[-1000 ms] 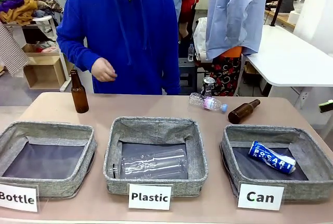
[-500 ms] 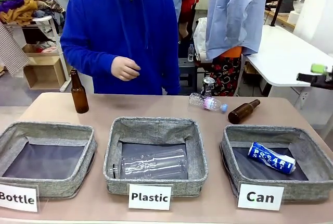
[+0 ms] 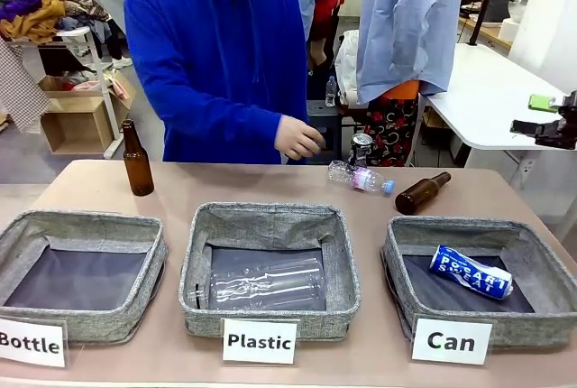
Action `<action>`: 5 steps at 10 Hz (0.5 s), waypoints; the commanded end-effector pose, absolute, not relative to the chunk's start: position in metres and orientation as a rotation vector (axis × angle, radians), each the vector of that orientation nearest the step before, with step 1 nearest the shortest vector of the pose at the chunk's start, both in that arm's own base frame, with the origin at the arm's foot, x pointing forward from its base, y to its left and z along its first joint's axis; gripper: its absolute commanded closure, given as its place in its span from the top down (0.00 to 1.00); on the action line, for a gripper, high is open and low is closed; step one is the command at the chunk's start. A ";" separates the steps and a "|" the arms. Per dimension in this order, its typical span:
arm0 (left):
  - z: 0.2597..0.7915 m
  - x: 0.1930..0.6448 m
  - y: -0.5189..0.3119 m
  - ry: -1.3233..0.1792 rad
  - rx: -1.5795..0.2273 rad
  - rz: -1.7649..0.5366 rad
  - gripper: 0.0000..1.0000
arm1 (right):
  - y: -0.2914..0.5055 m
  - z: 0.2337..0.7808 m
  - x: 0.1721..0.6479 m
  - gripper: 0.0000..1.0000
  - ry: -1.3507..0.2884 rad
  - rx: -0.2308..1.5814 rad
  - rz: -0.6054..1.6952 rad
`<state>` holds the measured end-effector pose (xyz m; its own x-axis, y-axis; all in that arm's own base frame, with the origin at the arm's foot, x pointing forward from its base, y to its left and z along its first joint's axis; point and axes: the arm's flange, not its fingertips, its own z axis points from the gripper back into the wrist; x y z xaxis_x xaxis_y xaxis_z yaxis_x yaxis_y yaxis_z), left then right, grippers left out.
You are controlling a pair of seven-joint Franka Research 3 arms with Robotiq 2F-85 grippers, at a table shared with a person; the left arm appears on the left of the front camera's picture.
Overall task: Sort the can waste into the basket.
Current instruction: Pick up the can waste from the table and place it in the right Fabric basket.
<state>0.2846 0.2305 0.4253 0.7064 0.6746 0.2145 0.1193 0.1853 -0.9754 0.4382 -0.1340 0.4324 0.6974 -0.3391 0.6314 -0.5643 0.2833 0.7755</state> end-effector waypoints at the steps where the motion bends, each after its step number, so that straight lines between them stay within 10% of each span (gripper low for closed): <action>1: 0.427 0.284 0.231 -0.733 -1.355 0.430 1.00 | -0.132 0.436 0.432 1.00 -0.871 1.330 0.174; 5: 0.427 0.284 0.231 -0.733 -1.355 0.430 1.00 | -0.132 0.436 0.432 1.00 -0.871 1.330 0.174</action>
